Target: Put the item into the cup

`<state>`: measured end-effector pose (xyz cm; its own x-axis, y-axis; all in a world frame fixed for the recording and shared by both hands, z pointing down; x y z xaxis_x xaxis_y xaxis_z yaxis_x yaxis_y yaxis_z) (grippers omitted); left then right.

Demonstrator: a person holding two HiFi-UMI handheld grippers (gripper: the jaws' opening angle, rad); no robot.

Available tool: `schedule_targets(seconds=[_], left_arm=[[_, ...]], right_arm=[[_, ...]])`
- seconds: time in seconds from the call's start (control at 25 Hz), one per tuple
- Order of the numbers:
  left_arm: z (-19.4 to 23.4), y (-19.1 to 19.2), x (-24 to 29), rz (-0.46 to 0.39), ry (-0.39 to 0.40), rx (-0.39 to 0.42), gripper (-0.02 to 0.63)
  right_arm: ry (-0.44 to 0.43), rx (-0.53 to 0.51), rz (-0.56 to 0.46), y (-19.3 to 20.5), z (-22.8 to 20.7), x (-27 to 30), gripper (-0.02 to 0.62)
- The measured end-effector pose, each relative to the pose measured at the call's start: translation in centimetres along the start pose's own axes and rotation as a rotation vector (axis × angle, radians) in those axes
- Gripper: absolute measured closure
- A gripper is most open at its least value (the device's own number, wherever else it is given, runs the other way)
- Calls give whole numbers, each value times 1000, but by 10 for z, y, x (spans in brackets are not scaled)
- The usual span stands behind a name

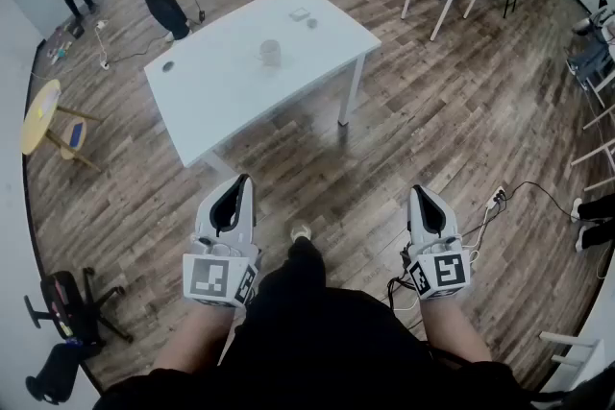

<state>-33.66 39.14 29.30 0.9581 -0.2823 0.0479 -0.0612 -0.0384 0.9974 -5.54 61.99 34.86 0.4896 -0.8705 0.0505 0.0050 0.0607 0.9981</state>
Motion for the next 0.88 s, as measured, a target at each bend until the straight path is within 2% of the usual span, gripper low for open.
schedule_targets(seconds=[0.48,0.6,0.72,0.88], left_arm=[[118,-15,102,-26,63,13,600],[146,-14,121,-43,64,16,600],[168,-14,144,-53,62,9,600],[180,-16,165,-57,77,9,600]], right_arm=[[74,-10,24,-18,12,121,594],[80,-10,-9,-28,24,152,594],[68,-19,-40,-36,32,178,594],[78,-21,-34,-37,25,201,594]])
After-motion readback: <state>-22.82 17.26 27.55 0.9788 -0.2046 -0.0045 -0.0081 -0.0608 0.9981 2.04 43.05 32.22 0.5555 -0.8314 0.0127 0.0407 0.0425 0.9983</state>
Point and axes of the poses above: the fingertips, and each gripper's own axes: x forward along the fingers, z to its left, y out of its underside, the point moved 10 cm from there along -x, backward along the fingers, and after that the axes turned 13 degrees about y, right-handed, at the moved point
